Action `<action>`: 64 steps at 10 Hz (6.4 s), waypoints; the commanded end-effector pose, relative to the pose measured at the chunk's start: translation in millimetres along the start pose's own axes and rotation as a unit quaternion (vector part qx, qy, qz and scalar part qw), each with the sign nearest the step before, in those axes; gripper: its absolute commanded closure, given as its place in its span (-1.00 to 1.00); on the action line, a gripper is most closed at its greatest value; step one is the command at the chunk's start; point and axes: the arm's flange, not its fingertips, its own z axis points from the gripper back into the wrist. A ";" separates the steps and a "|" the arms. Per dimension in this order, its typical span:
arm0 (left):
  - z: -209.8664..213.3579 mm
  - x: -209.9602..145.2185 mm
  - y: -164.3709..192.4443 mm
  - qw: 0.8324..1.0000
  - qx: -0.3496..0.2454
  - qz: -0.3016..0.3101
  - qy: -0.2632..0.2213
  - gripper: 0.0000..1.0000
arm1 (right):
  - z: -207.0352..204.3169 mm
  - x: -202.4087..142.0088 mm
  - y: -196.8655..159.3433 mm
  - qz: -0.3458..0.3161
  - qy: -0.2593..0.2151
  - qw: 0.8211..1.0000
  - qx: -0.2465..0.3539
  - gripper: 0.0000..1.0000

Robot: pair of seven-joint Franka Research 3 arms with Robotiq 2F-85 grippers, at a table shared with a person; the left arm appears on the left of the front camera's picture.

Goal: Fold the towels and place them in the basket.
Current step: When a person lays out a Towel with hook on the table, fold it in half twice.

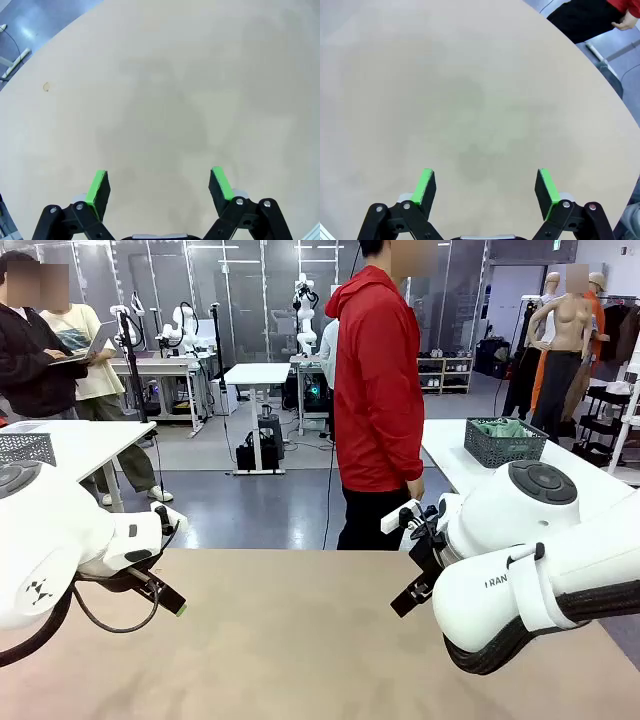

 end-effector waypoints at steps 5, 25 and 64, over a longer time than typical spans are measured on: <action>0.0 0.1 -0.3 1.000 0.000 0.000 0.000 -1.00 | 0.0 0.0 0.0 0.000 0.000 1.000 0.000 -1.00; 69.7 30.3 -20.9 0.972 0.159 -0.166 -0.050 -1.00 | 52.9 23.6 17.9 0.205 -0.025 0.975 -0.086 -1.00; 286.8 48.6 75.5 0.835 -0.304 -0.428 -0.167 -1.00 | 365.0 -40.6 -94.3 0.324 -0.157 0.911 0.200 -1.00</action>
